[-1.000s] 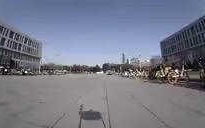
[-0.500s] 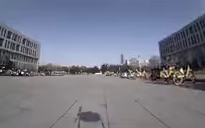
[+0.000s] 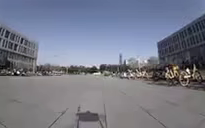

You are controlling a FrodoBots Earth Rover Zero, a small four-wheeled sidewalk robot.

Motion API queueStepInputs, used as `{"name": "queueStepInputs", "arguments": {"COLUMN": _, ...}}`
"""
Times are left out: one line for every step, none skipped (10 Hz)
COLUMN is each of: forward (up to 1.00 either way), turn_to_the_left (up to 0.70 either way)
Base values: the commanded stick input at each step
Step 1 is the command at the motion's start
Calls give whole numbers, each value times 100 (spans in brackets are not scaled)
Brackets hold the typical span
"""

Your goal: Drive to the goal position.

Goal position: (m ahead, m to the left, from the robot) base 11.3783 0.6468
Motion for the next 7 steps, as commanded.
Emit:
{"name": "queueStepInputs", "arguments": {"forward": 100, "turn_to_the_left": 2}}
{"name": "queueStepInputs", "arguments": {"forward": 100, "turn_to_the_left": 2}}
{"name": "queueStepInputs", "arguments": {"forward": 100, "turn_to_the_left": 2}}
{"name": "queueStepInputs", "arguments": {"forward": 100, "turn_to_the_left": 2}}
{"name": "queueStepInputs", "arguments": {"forward": 100, "turn_to_the_left": 2}}
{"name": "queueStepInputs", "arguments": {"forward": 100, "turn_to_the_left": 2}}
{"name": "queueStepInputs", "arguments": {"forward": 100, "turn_to_the_left": 2}}
